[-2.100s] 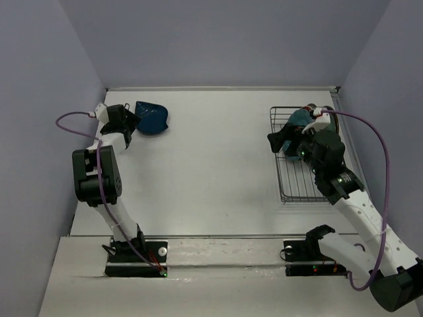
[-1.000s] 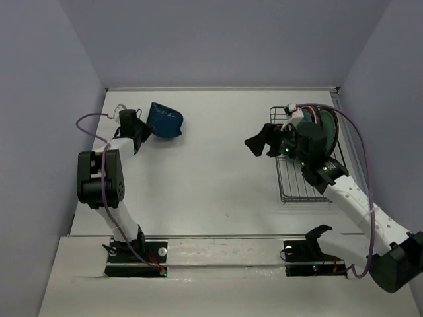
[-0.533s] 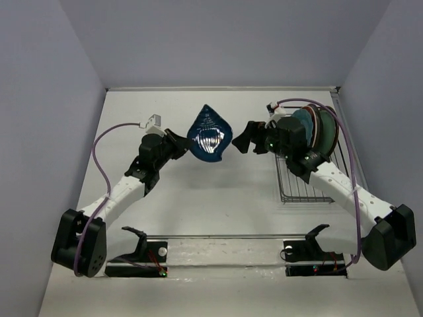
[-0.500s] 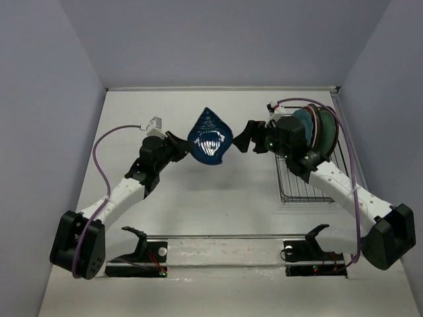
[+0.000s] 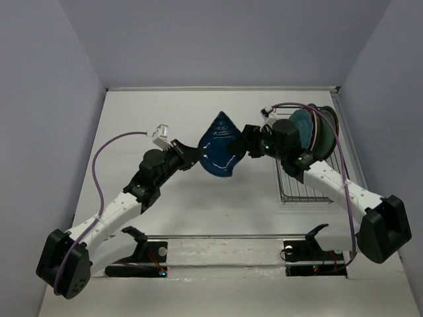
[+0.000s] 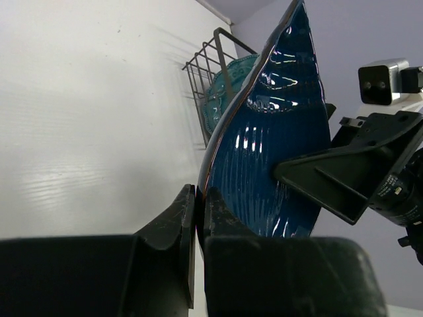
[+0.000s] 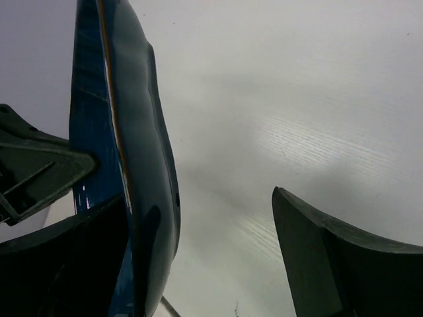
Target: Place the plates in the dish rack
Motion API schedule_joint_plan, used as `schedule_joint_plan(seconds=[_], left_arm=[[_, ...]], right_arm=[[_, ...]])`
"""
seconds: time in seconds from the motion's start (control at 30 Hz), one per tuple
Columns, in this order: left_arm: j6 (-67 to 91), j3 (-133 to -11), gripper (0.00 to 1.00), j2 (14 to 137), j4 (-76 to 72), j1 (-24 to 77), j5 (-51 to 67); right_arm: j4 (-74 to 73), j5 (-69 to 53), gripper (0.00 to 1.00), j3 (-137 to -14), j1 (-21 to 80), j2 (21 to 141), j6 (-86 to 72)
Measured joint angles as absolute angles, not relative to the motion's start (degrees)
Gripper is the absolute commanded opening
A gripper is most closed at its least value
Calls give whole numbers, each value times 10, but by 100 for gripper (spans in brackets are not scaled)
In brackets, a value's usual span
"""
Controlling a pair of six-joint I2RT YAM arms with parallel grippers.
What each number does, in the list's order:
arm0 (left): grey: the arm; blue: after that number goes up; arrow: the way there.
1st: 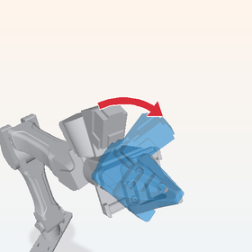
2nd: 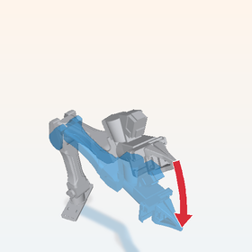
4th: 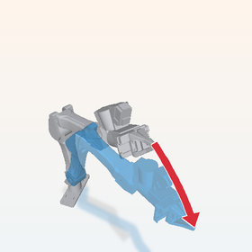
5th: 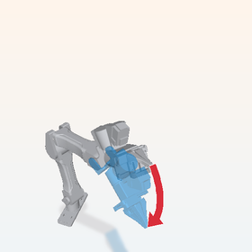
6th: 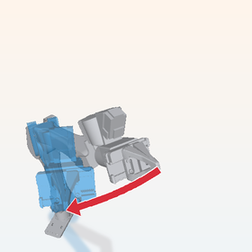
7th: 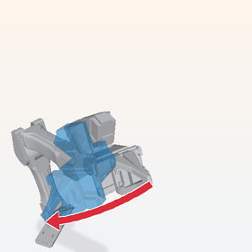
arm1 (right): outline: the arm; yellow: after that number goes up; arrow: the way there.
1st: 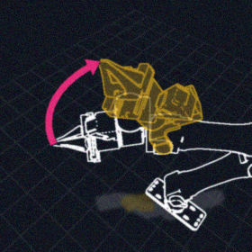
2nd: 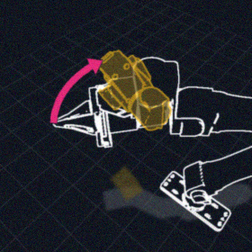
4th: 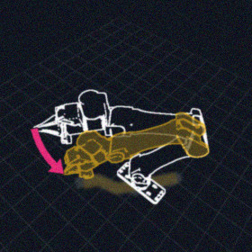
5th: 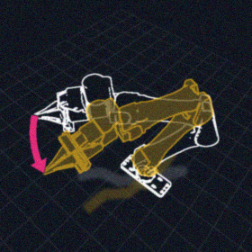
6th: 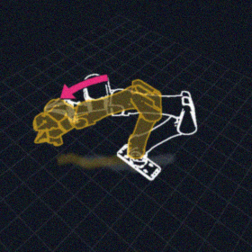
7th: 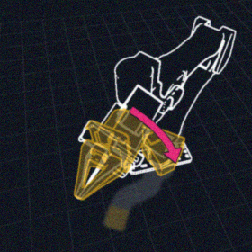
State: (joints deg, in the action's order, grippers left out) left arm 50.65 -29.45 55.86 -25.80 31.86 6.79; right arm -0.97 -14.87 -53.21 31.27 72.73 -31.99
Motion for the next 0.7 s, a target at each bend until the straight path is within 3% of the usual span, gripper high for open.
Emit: schedule_joint_plan(seconds=[0.07, 0.1, 0.17, 0.2, 0.23, 0.33, 0.37, 0.57, 0.7], left_arm=[[510, -289, 6, 557, -274, 324, 66], [511, -284, 6, 557, -278, 326, 63], [511, -273, 7, 557, -279, 333, 56], [512, -269, 15, 557, -280, 335, 59], [513, -264, 37, 557, -287, 337, 59], [517, -264, 79, 557, -297, 342, 59], [514, -263, 97, 556, -294, 343, 60], [476, -304, 99, 493, -229, 345, 35], [405, -371, 99, 409, -138, 345, -4]], right_arm=[[10, -164, 53, -515, 312, 726, -336], [17, -170, 29, -510, 313, 726, -341], [39, -185, 7, -497, 313, 721, -358], [41, -186, 7, -492, 315, 715, -376], [46, -184, 7, -488, 315, 712, -380], [47, -178, 7, -478, 314, 701, -392], [46, -168, 7, -478, 315, 695, -392], [-61, -66, 7, -507, 319, 681, -327], [-195, 77, 7, -604, 307, 684, -246]])
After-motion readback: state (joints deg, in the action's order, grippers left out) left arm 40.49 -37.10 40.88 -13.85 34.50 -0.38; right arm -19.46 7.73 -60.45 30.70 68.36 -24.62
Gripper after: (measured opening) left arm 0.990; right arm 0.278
